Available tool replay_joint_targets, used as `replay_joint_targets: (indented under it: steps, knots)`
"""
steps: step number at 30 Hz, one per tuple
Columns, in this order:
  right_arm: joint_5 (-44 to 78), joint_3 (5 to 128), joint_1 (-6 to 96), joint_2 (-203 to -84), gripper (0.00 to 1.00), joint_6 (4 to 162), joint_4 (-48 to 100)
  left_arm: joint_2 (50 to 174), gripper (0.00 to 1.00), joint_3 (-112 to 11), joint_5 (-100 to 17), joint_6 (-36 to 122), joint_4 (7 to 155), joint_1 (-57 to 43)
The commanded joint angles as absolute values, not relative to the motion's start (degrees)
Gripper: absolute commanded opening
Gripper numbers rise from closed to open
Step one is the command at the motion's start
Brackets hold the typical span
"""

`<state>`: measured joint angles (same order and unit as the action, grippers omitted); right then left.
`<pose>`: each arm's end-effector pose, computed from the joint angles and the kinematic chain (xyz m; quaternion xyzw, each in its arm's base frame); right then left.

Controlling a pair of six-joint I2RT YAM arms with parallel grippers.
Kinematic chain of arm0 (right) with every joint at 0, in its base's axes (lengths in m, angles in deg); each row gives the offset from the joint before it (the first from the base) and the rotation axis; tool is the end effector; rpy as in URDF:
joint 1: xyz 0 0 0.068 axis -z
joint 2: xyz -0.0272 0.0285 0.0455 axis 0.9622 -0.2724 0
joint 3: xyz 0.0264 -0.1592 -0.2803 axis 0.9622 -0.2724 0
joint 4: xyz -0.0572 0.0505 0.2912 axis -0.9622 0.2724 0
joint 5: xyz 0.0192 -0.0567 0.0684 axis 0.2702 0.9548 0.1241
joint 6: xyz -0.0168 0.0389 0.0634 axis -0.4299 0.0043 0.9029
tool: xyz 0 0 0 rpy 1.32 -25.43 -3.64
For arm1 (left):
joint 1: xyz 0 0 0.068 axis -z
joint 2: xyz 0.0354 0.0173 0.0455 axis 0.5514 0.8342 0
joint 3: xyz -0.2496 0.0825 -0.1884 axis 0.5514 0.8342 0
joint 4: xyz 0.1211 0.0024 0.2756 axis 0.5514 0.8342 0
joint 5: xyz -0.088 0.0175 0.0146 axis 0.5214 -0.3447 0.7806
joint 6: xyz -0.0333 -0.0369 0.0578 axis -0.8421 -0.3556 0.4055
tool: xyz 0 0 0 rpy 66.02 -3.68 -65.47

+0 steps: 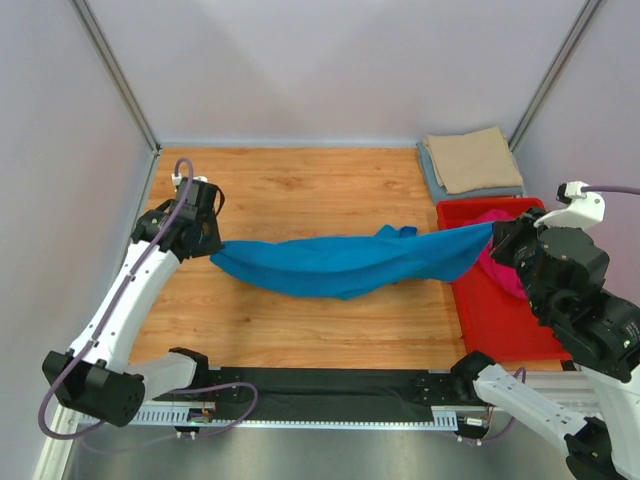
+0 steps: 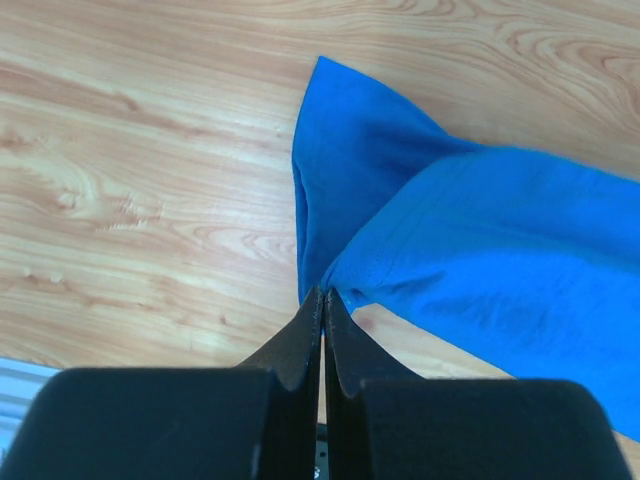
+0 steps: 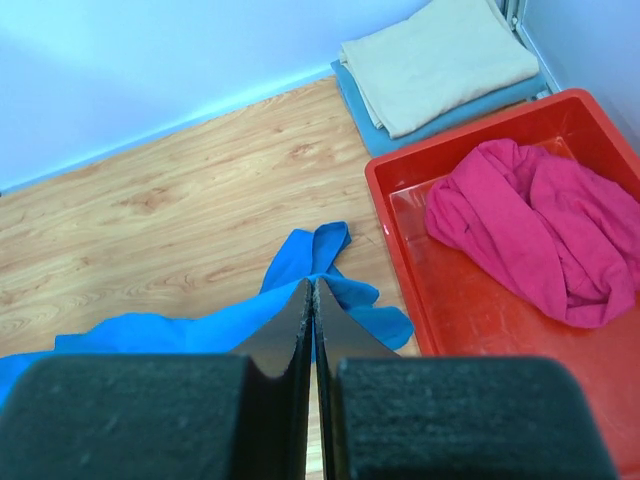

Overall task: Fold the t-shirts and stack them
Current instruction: Flatten the tshirt out

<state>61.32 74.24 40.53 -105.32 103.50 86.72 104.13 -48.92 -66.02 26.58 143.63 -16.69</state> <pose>0.0918 0.0146 0.5163 0.1375 0.7889 0.0510 0.5967 0.2499 -0.0562 0.3663 -0.1331 0.9417 0.0217 0.3082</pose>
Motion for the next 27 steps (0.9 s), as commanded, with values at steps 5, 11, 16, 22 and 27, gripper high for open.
replay_joint_targets:
  steps: [5,11,16,22,27]
  knots:
    - [58.88,79.26,40.71,-105.74,0.0,98.76,82.18,98.66,0.0,-56.15,-66.16,28.25,150.32,-16.94]
    - [50.37,83.57,40.62,-103.72,0.0,94.29,76.49,92.86,0.0,-67.92,-66.53,28.51,152.44,-16.94]
    - [44.19,83.04,40.71,-100.11,0.0,90.41,69.0,88.9,0.0,-69.61,-59.06,25.97,150.33,-16.94]
    - [52.98,84.81,40.62,-108.37,0.0,86.81,75.32,97.39,0.0,-62.59,-49.92,24.91,145.61,-17.03]
    - [58.51,77.0,40.62,-112.22,0.0,82.42,66.55,108.46,0.0,-68.36,-49.46,24.2,143.99,-18.51]
